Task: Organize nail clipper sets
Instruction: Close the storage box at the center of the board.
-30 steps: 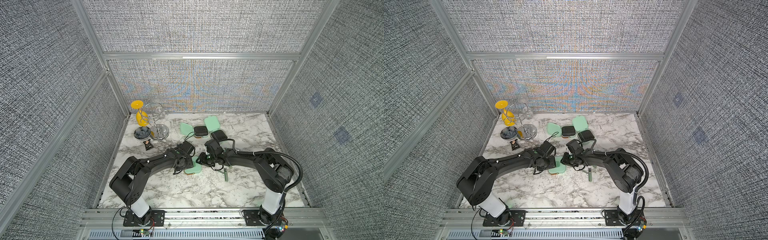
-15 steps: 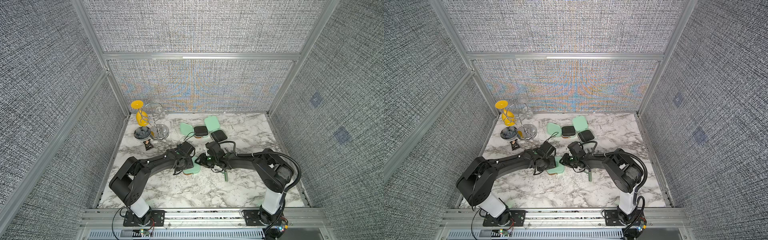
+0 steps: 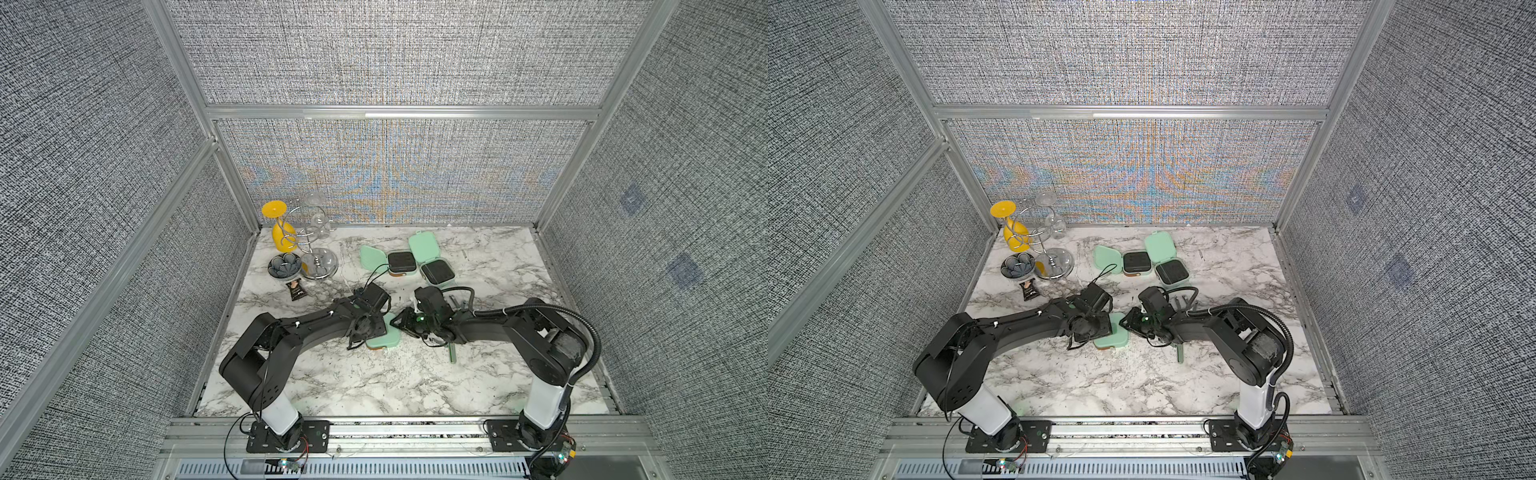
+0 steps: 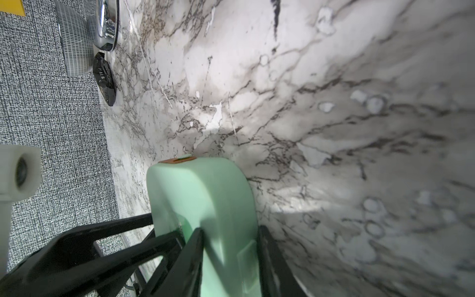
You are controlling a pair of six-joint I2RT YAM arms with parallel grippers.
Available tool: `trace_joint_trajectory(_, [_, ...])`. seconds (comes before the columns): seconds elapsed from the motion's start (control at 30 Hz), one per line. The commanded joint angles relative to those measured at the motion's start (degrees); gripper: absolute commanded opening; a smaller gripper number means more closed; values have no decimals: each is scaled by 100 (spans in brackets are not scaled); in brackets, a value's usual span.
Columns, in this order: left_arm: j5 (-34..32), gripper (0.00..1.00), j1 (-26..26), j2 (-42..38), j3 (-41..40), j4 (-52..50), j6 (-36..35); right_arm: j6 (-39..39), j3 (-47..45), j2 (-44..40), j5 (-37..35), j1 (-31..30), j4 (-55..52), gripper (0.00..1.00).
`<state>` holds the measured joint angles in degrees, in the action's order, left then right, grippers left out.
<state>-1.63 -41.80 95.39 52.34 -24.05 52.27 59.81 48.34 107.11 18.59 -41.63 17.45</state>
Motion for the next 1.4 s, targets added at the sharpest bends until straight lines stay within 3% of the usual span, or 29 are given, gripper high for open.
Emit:
trace_joint_trajectory(0.0, [207, 58, -34, 159, -83, -374, -77, 320, -172, 170, 521, -124, -1141, 32])
trace_joint_trajectory(0.47, [218, 58, -56, 241, -78, -312, -68, 679, -376, 93, 514, -352, -873, 14])
trace_joint_trajectory(0.7, [166, 58, -65, 221, -40, -379, -94, 487, -299, 48, 426, -340, -1133, 17])
trace_joint_trajectory(0.8, [31, 58, -69, 141, -7, -497, -127, -15, 28, -76, 196, -268, -1818, 23])
trace_joint_trajectory(1.03, [-418, 58, -59, -53, 301, -971, -274, -1976, 1681, -581, -1001, -74, -4318, 50])
trace_joint_trajectory(1.2, [-712, 59, -50, -285, 545, -1173, -433, -2702, 2071, -802, -1202, -82, -5156, 53])
trace_joint_trajectory(1.37, [-1113, 68, -47, -706, 911, -1620, -660, -3764, 2142, -938, -1317, -263, -5790, 61])
